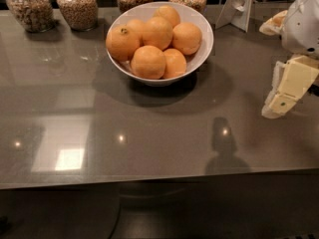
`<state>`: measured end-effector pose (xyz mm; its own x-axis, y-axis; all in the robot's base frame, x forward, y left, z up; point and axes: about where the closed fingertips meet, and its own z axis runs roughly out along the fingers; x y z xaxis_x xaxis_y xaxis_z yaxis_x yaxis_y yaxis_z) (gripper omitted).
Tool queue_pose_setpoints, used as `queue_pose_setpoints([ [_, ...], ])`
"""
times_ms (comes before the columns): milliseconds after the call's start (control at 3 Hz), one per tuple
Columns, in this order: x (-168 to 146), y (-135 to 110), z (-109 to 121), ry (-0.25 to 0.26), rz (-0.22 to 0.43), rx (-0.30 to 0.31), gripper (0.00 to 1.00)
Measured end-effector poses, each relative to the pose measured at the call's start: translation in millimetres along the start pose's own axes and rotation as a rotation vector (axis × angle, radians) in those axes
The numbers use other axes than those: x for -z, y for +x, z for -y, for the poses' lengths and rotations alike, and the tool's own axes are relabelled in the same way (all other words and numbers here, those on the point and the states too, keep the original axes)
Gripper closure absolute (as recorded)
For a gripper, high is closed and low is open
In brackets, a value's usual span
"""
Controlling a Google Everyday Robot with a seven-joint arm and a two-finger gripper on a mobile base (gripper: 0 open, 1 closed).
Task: Pick orange from white bowl
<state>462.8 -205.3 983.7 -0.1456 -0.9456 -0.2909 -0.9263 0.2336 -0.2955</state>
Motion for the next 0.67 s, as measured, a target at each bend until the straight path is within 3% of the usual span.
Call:
queue_pose_setpoints([
  [333,-9,-38,40,0.054,0.196,0.105,0.0],
  [667,-23,-86,80,0.066,0.373,0.199,0.0],
])
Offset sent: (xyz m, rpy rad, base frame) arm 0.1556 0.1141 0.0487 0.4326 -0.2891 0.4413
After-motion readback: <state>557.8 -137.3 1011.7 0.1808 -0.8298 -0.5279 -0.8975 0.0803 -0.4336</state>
